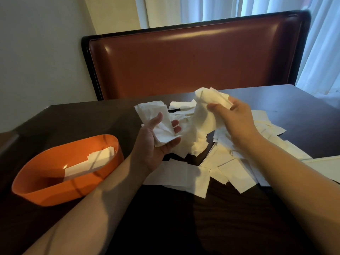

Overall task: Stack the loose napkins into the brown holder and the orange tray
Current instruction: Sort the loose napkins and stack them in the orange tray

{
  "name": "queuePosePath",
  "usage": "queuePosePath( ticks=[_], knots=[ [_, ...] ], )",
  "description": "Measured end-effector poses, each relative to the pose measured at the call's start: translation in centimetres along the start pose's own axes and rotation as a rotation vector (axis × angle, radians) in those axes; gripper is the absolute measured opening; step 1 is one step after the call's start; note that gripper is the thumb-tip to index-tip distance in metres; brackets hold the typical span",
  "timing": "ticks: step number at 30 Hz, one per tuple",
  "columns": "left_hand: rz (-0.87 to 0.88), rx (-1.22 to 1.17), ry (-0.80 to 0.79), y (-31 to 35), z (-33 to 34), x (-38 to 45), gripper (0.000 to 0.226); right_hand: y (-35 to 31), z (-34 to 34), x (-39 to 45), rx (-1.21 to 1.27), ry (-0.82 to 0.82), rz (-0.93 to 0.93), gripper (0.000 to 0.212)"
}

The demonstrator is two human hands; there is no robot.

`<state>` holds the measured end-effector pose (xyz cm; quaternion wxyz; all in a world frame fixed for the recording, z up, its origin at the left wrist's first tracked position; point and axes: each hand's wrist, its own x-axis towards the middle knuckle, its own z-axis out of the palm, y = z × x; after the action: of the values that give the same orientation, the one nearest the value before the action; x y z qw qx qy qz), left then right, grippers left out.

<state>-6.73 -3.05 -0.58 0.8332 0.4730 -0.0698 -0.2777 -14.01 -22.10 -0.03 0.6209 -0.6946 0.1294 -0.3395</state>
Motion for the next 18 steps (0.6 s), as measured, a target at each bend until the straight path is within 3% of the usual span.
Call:
queuePosePath(
  ticks=[3, 7, 10, 12, 18],
  knots=[
    [0.010, 0.042, -0.010, 0.0, 0.0, 0.0, 0.036, -1.0, -0.4, 0.0, 0.300, -0.217, 0.145, 0.030],
    [0.012, 0.095, -0.032, -0.1, -0.1, 0.2, 0.034, -1.5, 0.0, -0.4, 0.362, -0.544, 0.216, 0.030],
    [-0.040, 0.125, -0.104, -0.2, 0.0, 0.0, 0.040, -0.3, 0.9, -0.5, 0.129, -0.444, 0.180, 0.042],
    [-0.054, 0.185, -0.185, -0.1, 0.3, -0.4, 0.032, 0.3, 1.4, -0.5, -0.033, -0.384, 0.164, 0.047],
    [-0.029, 0.278, -0.195, -0.2, 0.6, -0.6, 0.011, 0.5, 0.6, -0.7, -0.341, -0.650, 0.192, 0.074]
  ],
)
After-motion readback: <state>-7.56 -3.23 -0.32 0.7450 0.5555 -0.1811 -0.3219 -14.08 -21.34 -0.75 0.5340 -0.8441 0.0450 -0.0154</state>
